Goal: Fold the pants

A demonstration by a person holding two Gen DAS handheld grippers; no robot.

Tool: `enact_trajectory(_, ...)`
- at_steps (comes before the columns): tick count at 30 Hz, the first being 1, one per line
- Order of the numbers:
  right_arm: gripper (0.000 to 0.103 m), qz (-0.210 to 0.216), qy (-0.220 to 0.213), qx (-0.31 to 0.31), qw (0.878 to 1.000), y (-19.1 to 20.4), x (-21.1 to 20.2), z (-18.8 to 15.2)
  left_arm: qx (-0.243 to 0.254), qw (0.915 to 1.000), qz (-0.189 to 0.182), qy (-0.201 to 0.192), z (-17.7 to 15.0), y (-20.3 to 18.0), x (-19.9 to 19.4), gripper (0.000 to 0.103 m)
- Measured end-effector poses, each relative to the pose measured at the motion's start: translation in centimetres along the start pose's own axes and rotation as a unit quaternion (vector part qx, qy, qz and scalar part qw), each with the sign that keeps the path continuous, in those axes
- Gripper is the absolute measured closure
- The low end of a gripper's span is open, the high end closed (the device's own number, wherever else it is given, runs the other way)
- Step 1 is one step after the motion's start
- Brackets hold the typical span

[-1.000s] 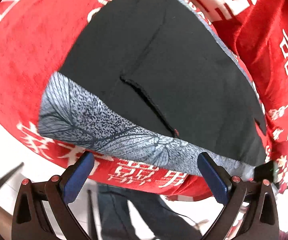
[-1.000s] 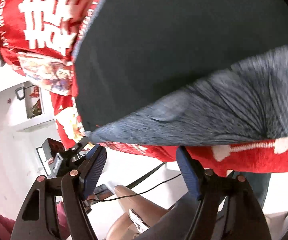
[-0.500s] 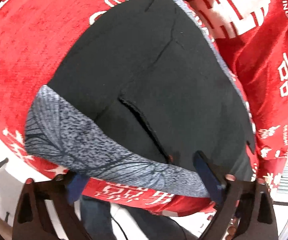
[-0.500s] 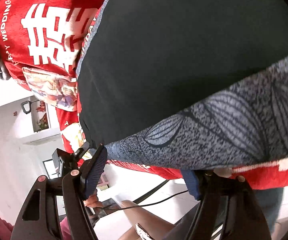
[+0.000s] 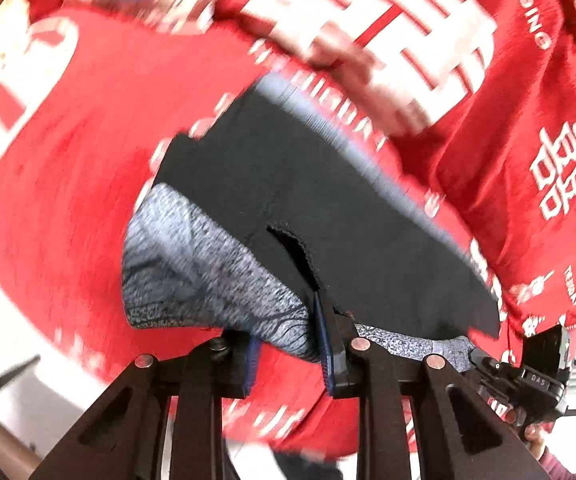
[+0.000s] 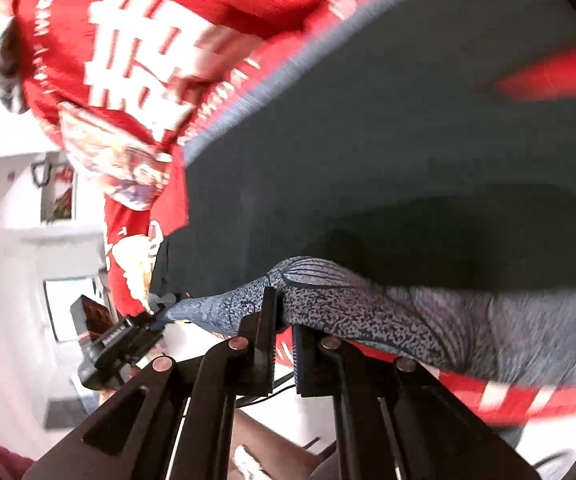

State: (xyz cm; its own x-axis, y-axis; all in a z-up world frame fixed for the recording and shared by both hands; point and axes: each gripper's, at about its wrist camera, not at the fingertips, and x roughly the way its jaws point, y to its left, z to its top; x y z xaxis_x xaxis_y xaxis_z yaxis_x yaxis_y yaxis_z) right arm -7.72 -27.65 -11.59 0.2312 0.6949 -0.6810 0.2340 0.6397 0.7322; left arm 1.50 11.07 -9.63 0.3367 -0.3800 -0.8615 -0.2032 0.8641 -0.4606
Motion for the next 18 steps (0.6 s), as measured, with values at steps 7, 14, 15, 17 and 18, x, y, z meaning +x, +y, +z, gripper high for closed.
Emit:
enact_trajectory(7, 0.096, -0.018, -0.005, -0.088, 0.996, 3.9, 0.7, 11.4, 0.064, 0.9951, 0.044, -0.061, 9.6, -5.5, 5.5, 0.062)
enact_trajectory(14, 0.096, -0.032, 0.002, -0.023, 0.999, 0.1, 6.4, 19.1, 0.019, 0.9890, 0.133, -0.062, 14.0, -4.5, 11.2, 0.012)
enact_trajectory(15, 0.095, -0.039, 0.005, -0.013, 0.999, -0.4, 7.1, 19.5, 0.022, 0.9874, 0.145, -0.060, 14.1, -4.5, 11.2, 0.012)
enact_trajectory(17, 0.095, -0.057, 0.012, -0.002, 0.998, -1.0, 8.4, 20.0, 0.031, 0.9850, 0.154, -0.071, 14.2, -5.0, 10.1, 0.012)
enact_trajectory(18, 0.089, -0.059, 0.011, -0.002, 0.998, -1.0, 8.4, 20.0, 0.037, 0.9836, 0.157, -0.081, 14.3, -5.3, 9.0, 0.012)
